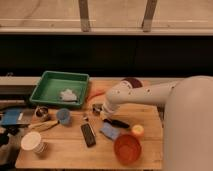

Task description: Place brush in table surface

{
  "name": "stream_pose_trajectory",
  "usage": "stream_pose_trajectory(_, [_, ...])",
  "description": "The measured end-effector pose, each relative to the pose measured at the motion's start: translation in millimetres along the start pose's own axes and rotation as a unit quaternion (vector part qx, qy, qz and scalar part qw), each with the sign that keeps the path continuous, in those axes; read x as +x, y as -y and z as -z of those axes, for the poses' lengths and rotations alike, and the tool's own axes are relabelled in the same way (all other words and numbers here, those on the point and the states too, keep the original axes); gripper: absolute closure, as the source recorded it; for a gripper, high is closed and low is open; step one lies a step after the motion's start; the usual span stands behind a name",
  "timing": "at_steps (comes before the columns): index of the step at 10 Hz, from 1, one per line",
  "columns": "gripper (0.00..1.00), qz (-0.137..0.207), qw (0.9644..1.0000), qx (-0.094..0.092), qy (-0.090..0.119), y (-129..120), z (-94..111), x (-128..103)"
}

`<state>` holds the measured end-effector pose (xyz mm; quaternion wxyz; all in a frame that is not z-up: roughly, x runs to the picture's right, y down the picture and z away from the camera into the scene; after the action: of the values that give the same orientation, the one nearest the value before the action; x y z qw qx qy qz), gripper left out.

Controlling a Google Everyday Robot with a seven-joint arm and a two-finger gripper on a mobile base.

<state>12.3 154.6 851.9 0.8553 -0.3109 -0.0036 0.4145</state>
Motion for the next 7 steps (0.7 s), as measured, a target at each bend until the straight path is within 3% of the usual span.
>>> stream_pose_trajectory(7, [1.0, 0.002, 1.0, -0.002, -0.005, -3.8, -2.2, -1.4])
